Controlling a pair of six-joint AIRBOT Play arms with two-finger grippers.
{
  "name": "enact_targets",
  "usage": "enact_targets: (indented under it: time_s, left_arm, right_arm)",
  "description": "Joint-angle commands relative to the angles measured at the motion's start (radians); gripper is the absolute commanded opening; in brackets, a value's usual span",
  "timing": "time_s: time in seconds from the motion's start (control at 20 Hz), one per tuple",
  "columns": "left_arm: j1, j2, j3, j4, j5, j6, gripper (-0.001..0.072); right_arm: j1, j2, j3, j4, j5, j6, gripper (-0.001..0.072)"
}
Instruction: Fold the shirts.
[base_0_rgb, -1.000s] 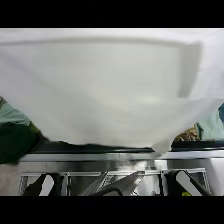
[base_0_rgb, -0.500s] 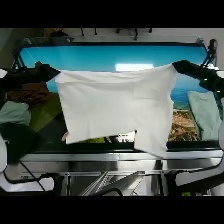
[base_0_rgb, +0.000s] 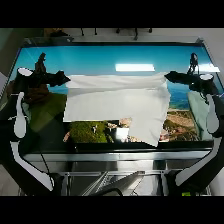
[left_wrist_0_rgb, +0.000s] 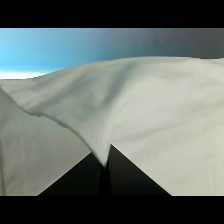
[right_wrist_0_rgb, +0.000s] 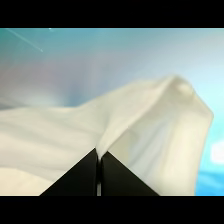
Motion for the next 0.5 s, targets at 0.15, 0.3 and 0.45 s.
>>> enact_targets:
  time_s: [0.15,0.3,0.45]
  left_arm:
    - [-0.042,-0.085,0.046,0.173,0.062,-0.009,0.0012]
    - [-0.041,-0.084,0.047,0.231,0.039,-0.014,0.0014]
    - [-0.029,-0.083,0.047,0.246,-0.009,-0.047,0.0033]
  right_arm:
    - [0.006,-0.076,-0.016,-0.173,0.064,0.075,0.0020]
    - [0.009,-0.094,-0.015,-0.173,0.063,0.074,0.0020]
    - [0.009,-0.088,-0.015,-0.168,0.071,0.074,0.0022]
